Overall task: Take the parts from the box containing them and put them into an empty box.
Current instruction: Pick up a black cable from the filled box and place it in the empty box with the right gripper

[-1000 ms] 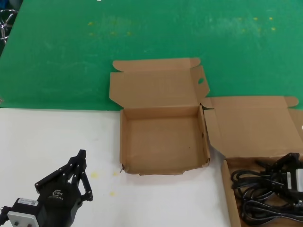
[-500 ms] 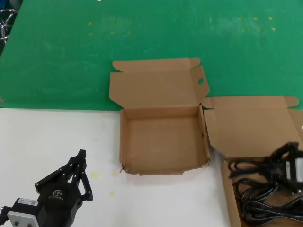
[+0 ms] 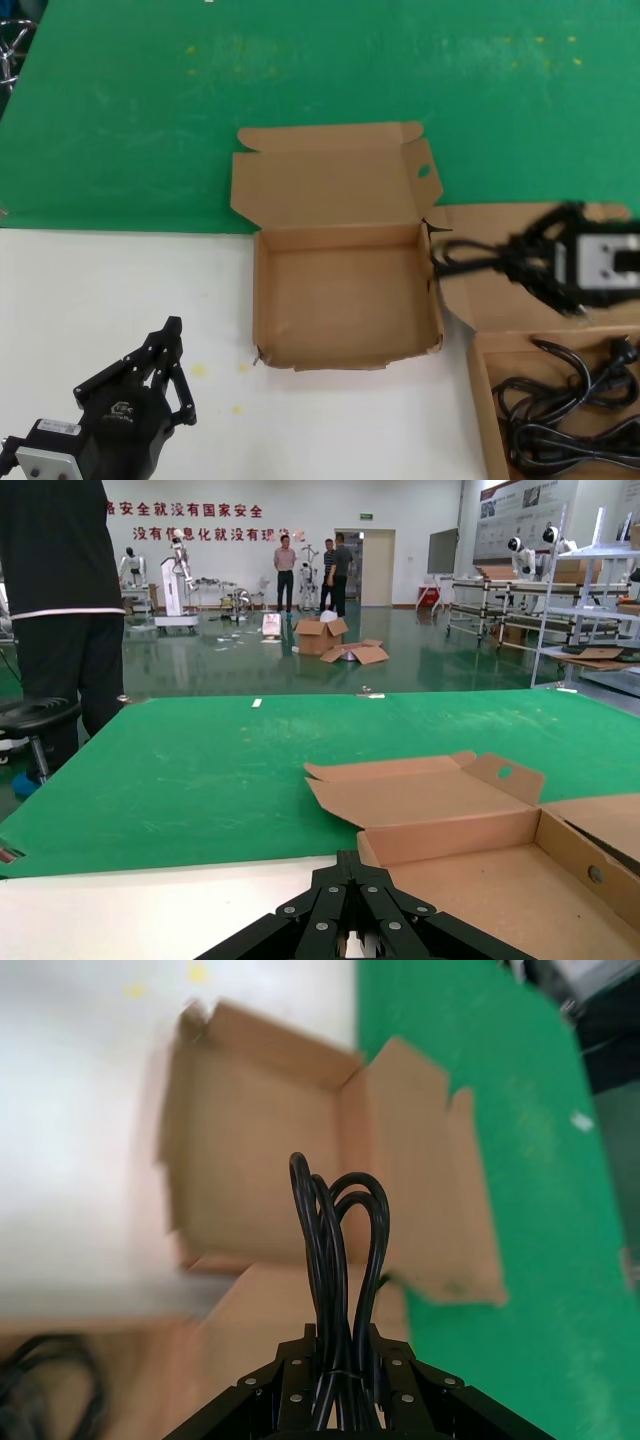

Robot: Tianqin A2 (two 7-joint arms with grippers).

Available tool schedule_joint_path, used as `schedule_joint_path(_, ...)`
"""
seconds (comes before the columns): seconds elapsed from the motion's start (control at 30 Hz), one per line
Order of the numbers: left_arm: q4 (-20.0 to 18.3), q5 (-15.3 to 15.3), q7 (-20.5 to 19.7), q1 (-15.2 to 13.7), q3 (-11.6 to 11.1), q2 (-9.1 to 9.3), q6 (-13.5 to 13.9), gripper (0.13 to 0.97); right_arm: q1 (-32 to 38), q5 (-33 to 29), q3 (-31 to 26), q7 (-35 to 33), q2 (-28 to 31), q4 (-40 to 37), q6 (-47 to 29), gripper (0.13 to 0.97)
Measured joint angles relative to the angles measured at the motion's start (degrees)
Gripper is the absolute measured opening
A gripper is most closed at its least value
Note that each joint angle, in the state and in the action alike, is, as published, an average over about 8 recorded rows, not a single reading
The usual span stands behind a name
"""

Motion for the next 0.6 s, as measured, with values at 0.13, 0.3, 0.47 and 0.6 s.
schedule_joint_path(0.13,0.0,0.0,0.0,0.0,0.0,0.0,0.0,0.133,3.0,-0.8,-0.7,0.1,-3.1,-1.4,0.6,0.236)
schedule_joint_path(0.3,0.0,0.0,0.0,0.0,0.0,0.0,0.0,0.133,6.6,-1.6,-1.9,-0.5,-7.8,-4.9,2.1,0.236)
schedule_joint_path(0.47,0.0,0.0,0.0,0.0,0.0,0.0,0.0,0.133,9.4,-2.0,-3.3,-2.2,-12.5,-10.1,4.2,0.236)
schedule_joint_path(0.6,0.0,0.0,0.0,0.0,0.0,0.0,0.0,0.133,10.7,-1.9,-4.5,-4.3,-16.1,-15.3,6.3,0.235)
